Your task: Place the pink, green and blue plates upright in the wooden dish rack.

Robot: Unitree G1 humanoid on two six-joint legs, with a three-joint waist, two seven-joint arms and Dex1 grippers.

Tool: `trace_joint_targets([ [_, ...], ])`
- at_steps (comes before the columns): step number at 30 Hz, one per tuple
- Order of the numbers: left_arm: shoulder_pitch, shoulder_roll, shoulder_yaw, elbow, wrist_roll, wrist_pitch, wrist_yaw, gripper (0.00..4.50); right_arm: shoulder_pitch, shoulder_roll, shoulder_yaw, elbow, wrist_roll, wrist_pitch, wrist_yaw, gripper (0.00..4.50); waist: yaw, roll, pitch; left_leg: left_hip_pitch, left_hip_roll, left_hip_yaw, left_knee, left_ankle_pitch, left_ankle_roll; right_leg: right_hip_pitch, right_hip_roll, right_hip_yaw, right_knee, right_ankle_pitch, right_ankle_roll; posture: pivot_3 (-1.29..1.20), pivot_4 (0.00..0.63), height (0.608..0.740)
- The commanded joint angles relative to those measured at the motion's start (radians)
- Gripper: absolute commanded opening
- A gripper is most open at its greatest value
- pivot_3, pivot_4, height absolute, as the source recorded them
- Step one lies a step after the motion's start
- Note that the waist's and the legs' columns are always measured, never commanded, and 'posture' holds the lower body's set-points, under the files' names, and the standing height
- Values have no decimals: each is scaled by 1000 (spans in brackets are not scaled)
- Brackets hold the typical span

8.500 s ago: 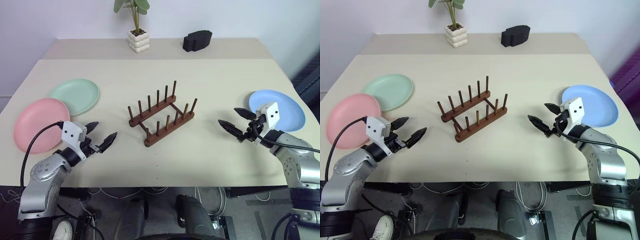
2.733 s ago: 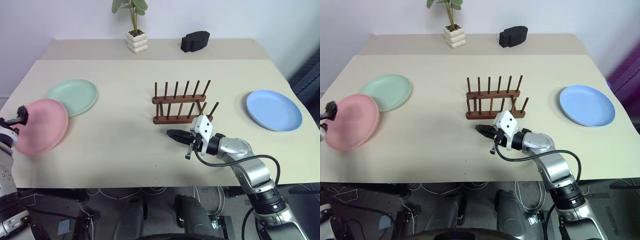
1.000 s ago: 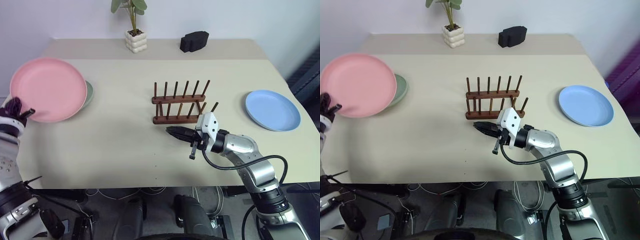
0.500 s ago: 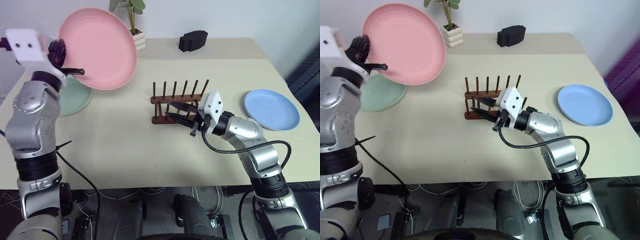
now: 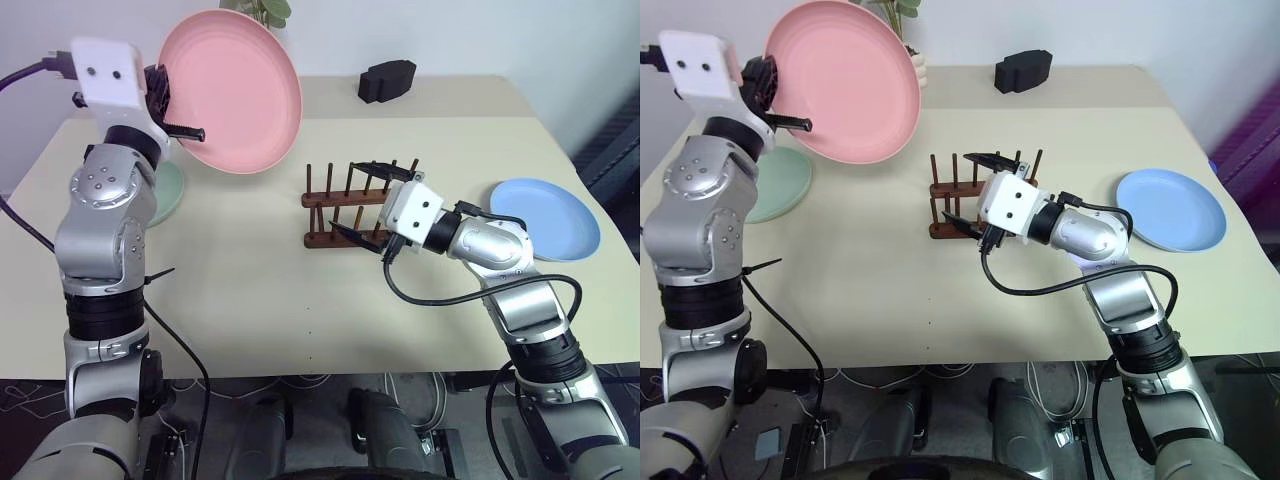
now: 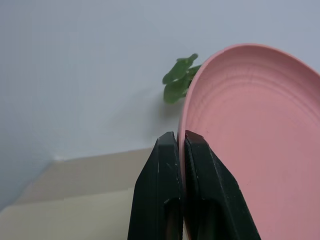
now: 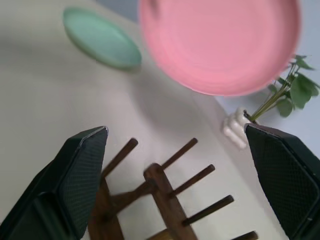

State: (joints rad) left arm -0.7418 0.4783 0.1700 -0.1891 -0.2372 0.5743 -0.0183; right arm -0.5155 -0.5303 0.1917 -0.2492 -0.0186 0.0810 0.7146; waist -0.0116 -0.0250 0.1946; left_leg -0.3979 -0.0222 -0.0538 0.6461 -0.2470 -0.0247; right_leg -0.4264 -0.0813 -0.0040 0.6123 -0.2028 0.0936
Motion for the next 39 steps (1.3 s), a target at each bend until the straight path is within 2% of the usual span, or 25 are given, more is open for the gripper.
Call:
trace_joint_targets([
  [1,-58,-26,-38,-33,58,-47,14,0,-50,-10,18,5,-74,-55,-22,4461,0,0,0,0,0,0,0,0,0,0,0,0,0,0,0,0,150,739],
  [15,-113,-133,-115,-44,102,-50,-42,0,-149,34,91,86,-290,-144,-108,4461,-1,0,0,0,0,0,0,0,0,0,0,0,0,0,0,0,150,739],
  [22,-107,-178,-129,-109,88,3,-68,0,-219,42,142,230,-432,-218,-184,4461,-1,0,0,0,0,0,0,1,-1,0,0,0,0,0,0,0,150,739],
  [27,-91,-183,-133,-151,87,35,-88,0,-229,46,145,279,-467,-249,-214,4461,-1,0,0,0,0,0,0,1,-1,0,0,0,0,0,0,0,150,739],
  [30,-82,-183,-127,-153,91,44,-91,0,-226,51,144,284,-468,-257,-213,3622,-2,0,0,0,0,0,0,1,-1,0,0,0,0,0,0,0,150,739],
  [32,-81,-184,-125,-154,92,47,-93,0,-223,54,143,283,-473,-261,-215,2713,-2,0,0,0,0,0,0,1,-1,0,0,0,0,0,0,0,150,739],
  [37,-81,-190,-129,-150,90,47,-100,0,-217,56,136,280,-495,-259,-238,64,-2,0,0,0,0,0,0,1,-1,0,0,0,0,0,0,0,150,739],
  [39,-81,-193,-128,-145,89,46,-102,0,-215,55,132,278,-503,-258,-247,23,-2,0,0,0,0,0,0,1,-1,0,0,0,0,0,0,0,150,739],
])
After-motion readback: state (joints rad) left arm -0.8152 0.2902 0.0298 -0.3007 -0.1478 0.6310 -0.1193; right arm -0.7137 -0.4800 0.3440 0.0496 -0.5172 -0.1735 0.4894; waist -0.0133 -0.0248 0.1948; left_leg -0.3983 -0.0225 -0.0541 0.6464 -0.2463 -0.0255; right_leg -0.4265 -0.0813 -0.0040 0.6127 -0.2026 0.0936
